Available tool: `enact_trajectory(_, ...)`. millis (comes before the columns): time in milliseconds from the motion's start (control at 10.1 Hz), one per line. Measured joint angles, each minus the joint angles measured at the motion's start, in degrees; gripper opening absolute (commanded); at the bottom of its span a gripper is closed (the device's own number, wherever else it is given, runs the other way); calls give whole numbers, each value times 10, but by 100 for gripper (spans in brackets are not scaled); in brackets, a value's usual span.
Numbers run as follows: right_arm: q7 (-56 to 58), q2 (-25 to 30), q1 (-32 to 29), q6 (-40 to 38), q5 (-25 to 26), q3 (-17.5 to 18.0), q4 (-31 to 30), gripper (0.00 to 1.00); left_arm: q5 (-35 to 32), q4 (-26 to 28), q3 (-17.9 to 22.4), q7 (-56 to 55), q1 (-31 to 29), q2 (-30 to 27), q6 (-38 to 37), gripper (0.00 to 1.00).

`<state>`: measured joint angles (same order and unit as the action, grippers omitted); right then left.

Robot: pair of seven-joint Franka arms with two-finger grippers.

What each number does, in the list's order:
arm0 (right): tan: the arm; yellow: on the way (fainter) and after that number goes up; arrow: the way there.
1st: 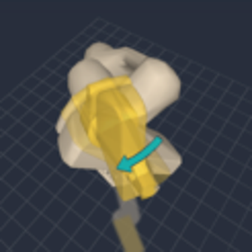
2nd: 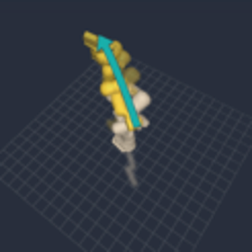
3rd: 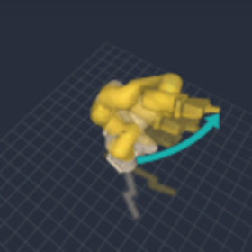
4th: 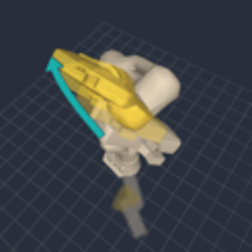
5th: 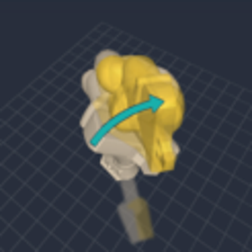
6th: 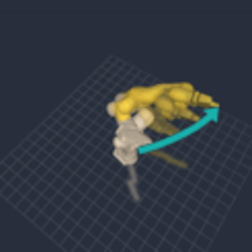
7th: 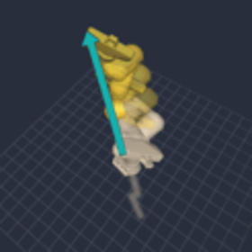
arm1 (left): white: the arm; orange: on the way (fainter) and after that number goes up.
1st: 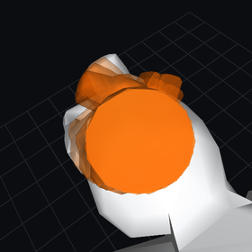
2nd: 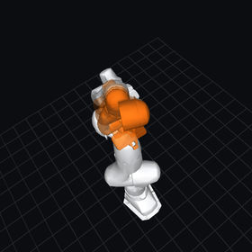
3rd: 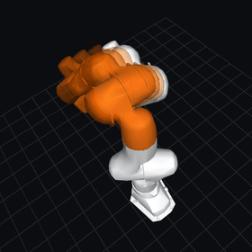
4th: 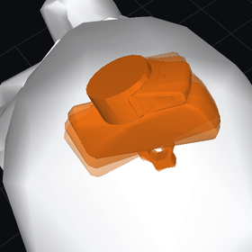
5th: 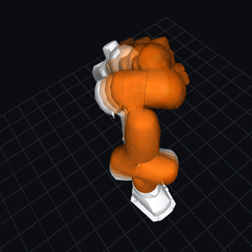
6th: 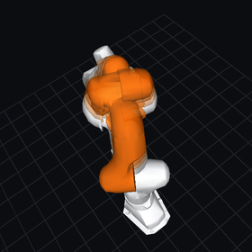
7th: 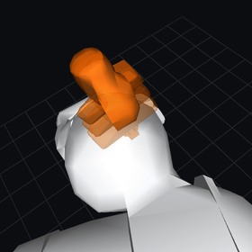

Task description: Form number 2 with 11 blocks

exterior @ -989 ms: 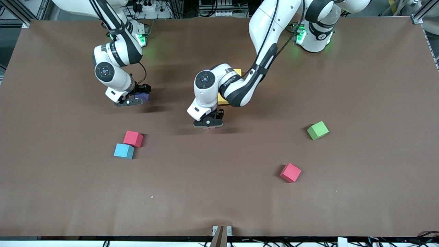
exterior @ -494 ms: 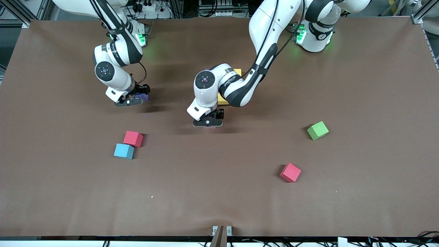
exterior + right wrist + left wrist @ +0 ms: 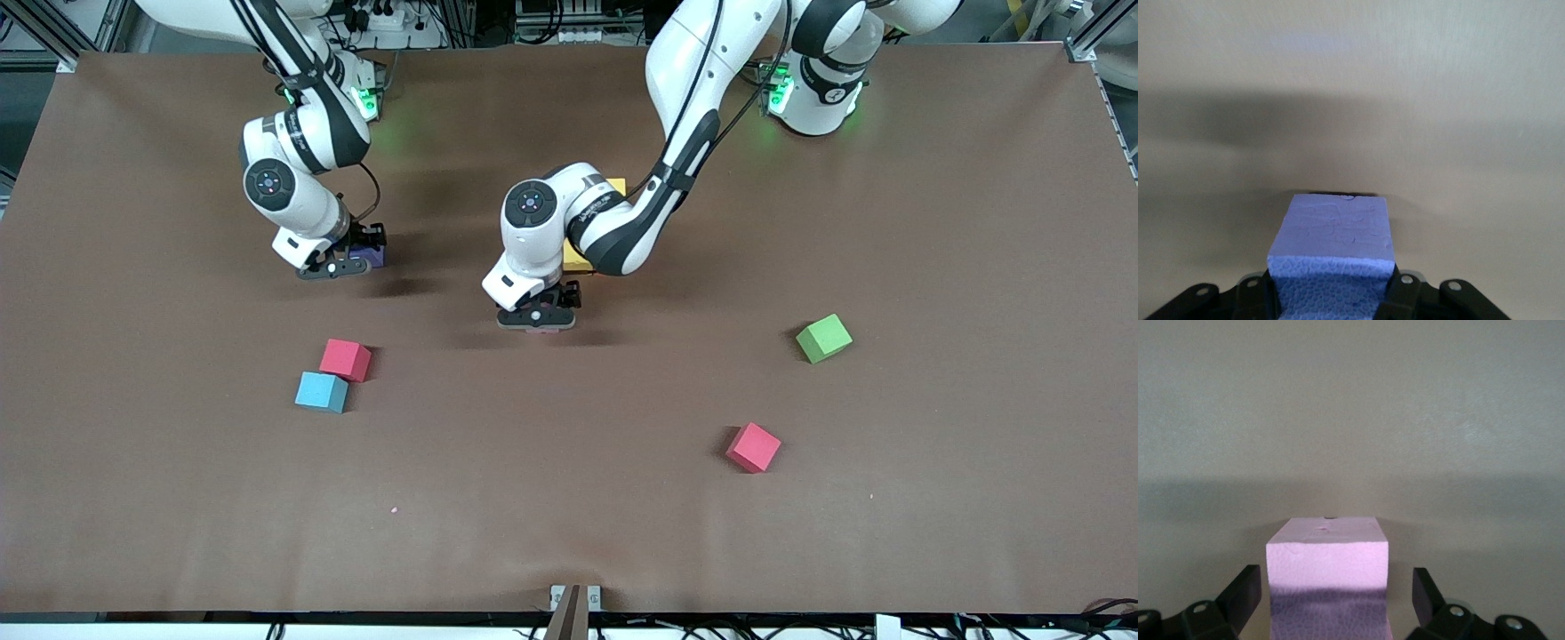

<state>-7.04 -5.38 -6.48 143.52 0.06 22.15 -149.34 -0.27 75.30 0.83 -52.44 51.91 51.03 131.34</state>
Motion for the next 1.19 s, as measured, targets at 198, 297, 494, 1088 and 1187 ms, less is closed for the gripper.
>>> enact_trajectory(198, 47, 9, 0, -59, 0, 0, 75, 45, 0, -4, 0, 0, -1, -3, 1, 100)
enact_trajectory(297, 75, 10, 2, -71, 0, 2, 108, 45, 0, -6, 1, 0, -3, -13, 1, 100)
enact_trajectory(494, 101, 9, 30, -77, 0, 5, 162, 45, 0, -7, 5, 0, -22, -52, -30, 100)
enact_trajectory(1088, 161, -96, 118, -118, 0, 31, 364, 46, -7, -4, 38, 50, -153, -128, -114, 100)
enact_trajectory(1187, 174, -130, 145, -117, 8, 31, 401, 46, -7, -3, 38, 59, -182, -133, -118, 100)
